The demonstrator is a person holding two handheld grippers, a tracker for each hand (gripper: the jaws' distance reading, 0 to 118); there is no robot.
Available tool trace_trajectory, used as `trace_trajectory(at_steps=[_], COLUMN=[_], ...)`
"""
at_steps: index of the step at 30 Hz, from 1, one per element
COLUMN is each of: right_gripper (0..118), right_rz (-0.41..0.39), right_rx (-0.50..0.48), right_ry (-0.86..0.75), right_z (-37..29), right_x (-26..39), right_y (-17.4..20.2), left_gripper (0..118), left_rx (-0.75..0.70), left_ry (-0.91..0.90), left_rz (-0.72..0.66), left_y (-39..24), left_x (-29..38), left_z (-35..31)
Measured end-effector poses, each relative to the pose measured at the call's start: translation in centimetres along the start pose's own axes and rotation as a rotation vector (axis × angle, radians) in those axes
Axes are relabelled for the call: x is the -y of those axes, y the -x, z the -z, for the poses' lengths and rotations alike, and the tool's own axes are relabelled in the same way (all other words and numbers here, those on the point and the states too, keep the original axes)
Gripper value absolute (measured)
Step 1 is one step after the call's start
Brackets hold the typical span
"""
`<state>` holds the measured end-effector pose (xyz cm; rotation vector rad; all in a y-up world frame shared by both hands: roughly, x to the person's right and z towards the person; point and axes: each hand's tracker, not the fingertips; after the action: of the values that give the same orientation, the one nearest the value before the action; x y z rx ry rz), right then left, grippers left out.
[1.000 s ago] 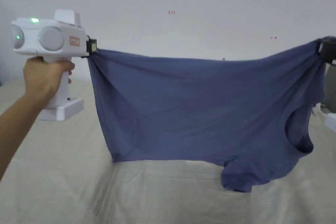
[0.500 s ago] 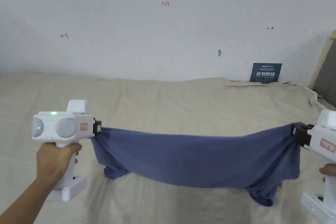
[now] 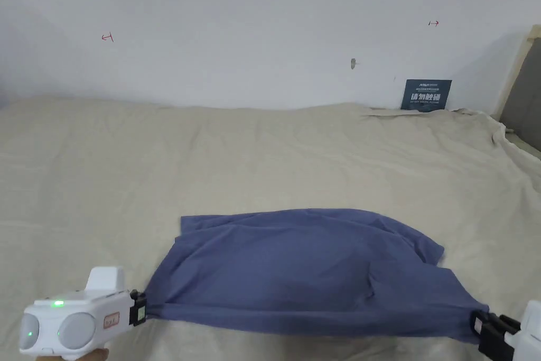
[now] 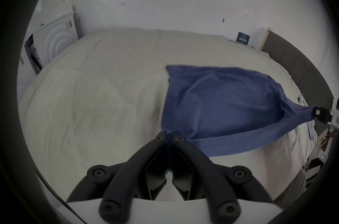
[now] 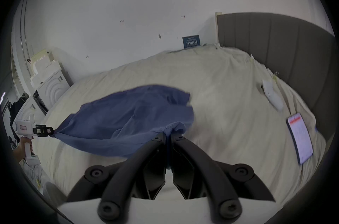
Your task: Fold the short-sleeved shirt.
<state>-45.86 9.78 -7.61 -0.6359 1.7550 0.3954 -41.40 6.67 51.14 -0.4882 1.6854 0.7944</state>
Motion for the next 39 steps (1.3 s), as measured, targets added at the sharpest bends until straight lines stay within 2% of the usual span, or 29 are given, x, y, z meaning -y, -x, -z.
trace_trajectory(at_steps=[9, 17, 26, 28, 32, 33, 34, 36, 37, 39], right_gripper=[2, 2, 2, 2, 3, 4, 7, 19, 37, 68], right_rz=[0.022, -0.001, 0.007, 0.032, 0.048, 0.047, 0.042, 0.023, 0.024, 0.035], right_rx=[-0.014, -0.018, 0.061, 0.084, 0.110, 0.116, 0.120, 0.139, 0.143, 0.144], right_ry=[0.015, 0.022, 0.132, 0.165, 0.217, 0.227, 0.227, 0.218, 0.213, 0.188], right_z=[-6.4, -8.7, -4.9, -3.7, -2.4, -2.4, -2.4, -2.7, -3.1, -3.8], right_x=[5.7, 7.7, 10.4, 11.1, 12.3, 12.4, 12.5, 12.3, 12.0, 11.4], right_y=[-1.6, -2.0, -3.3, -3.9, -4.1, -3.9, -3.7, -3.4, -3.4, -3.2], left_gripper=[0, 0, 0, 1, 10, 14, 24, 43, 61, 84], left_rx=[-0.012, -0.020, -0.054, -0.061, -0.079, -0.099, -0.113, -0.132, -0.142, -0.152], left_ry=[0.019, 0.037, 0.093, 0.111, 0.105, 0.100, 0.103, 0.111, 0.114, 0.105], left_rz=[-0.037, -0.030, -0.032, -0.035, -0.034, -0.025, -0.019, -0.011, -0.012, -0.032], left_y=[1.7, 2.1, 1.5, 1.4, 1.0, 0.9, 0.8, 0.7, 0.7, 0.7], left_x=[6.5, 9.9, 12.2, 12.6, 13.2, 13.2, 13.2, 13.1, 12.9, 12.3], left_z=[-4.8, -7.4, -5.2, -4.5, -4.6, -4.7, -4.7, -5.2, -5.4, -6.0])
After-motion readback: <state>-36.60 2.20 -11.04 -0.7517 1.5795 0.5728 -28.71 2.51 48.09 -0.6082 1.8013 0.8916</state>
